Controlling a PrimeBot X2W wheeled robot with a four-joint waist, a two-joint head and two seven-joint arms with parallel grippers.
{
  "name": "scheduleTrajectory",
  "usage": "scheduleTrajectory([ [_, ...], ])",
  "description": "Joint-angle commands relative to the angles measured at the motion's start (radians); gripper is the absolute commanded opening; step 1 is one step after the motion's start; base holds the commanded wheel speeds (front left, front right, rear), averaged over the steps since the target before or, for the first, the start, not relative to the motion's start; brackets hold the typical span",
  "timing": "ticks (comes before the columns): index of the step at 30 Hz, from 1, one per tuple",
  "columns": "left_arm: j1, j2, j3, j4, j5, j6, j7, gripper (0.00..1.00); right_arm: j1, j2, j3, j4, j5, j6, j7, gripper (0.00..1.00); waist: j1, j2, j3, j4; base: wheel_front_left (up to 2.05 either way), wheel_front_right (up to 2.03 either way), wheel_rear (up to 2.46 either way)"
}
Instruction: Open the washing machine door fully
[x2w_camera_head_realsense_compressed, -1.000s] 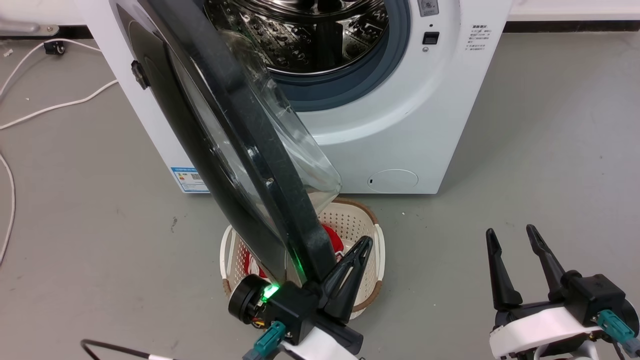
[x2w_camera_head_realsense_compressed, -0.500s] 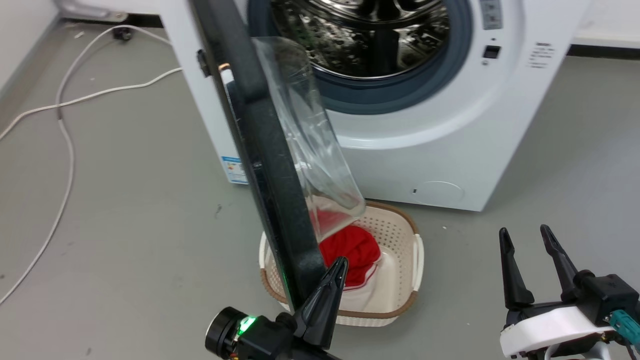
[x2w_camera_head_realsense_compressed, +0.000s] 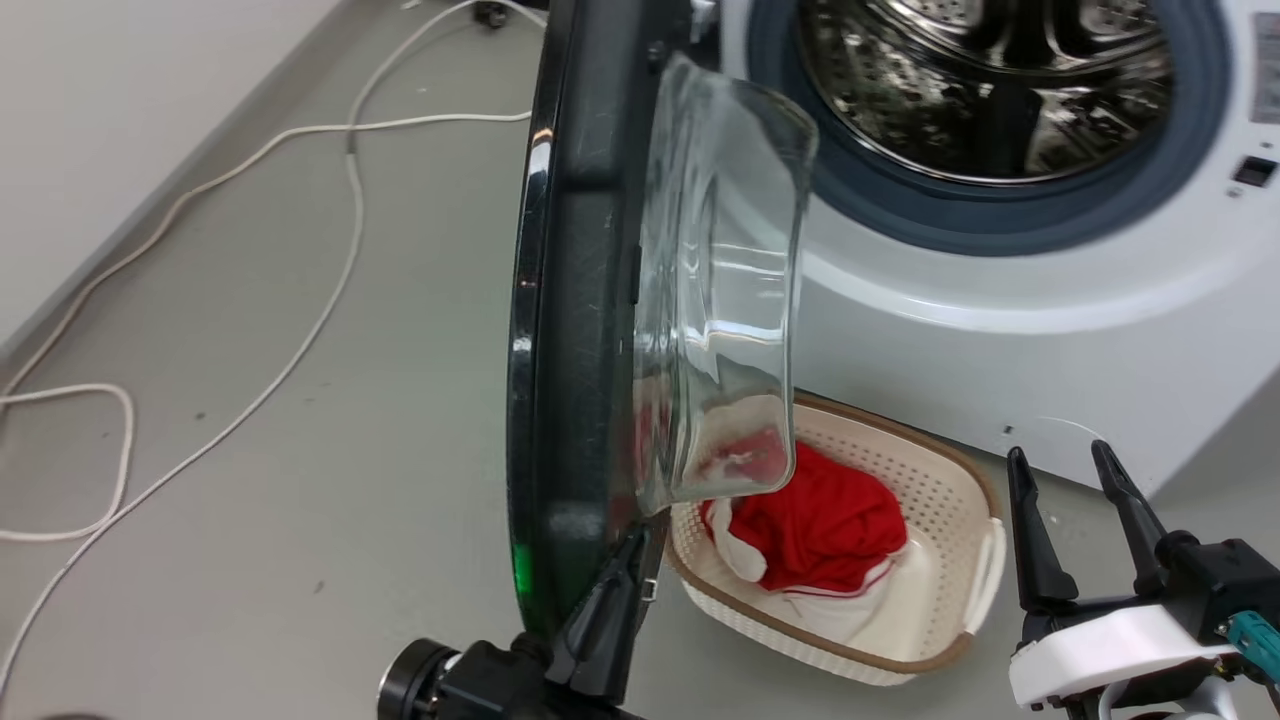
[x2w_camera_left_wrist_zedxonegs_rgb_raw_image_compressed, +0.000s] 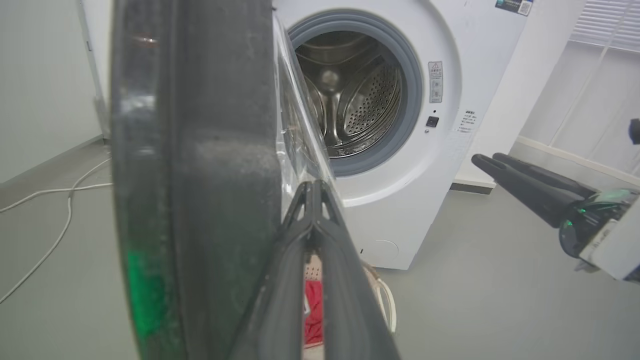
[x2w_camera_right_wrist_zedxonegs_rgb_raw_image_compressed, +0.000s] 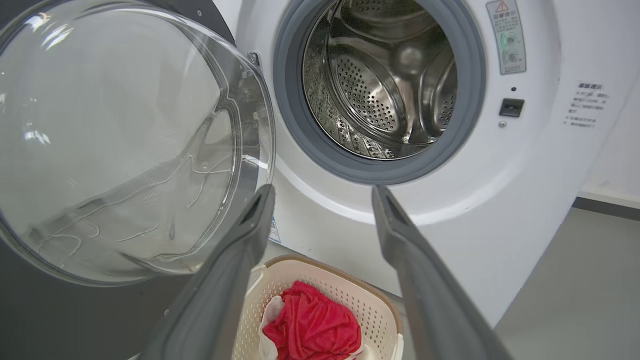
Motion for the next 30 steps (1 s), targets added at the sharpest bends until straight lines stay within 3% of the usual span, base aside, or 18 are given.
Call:
scheduleTrajectory([
  [1,0.011,0.006,0.016,0.005,-0.004,0.012,-0.008,0.0,0.002,0.001,-0.004,-0.007,-0.002,-0.001,0.002,1.0,0.0,0.0,0.001,0.062,0.0,0.0,0.0],
  [7,0.007,0.017,0.076,0.022,-0.032,0.038,-0.02,0.0,-0.003,0.001,-0.005,-0.017,-0.009,-0.001,0.016,1.0,0.0,0.0,0.006,0.127,0.0,0.0,0.0],
  [12,-0.04,0.033,0.14,0.058,-0.072,0.026,-0.036,0.0,-0.013,0.001,-0.004,-0.025,-0.018,-0.001,0.026,1.0,0.0,0.0,0.021,0.147,0.0,0.0,0.0],
  [21,-0.164,0.049,0.286,0.188,-0.132,0.004,-0.064,0.0,-0.03,0.001,-0.006,-0.039,-0.037,-0.001,0.044,1.0,0.0,0.0,0.052,0.138,0.0,0.0,0.0],
  [30,-0.279,0.076,0.443,0.318,-0.163,-0.054,-0.069,0.0,-0.049,0.001,-0.007,-0.046,-0.042,-0.001,0.046,1.0,0.0,0.0,0.084,0.094,0.0,0.0,0.0],
])
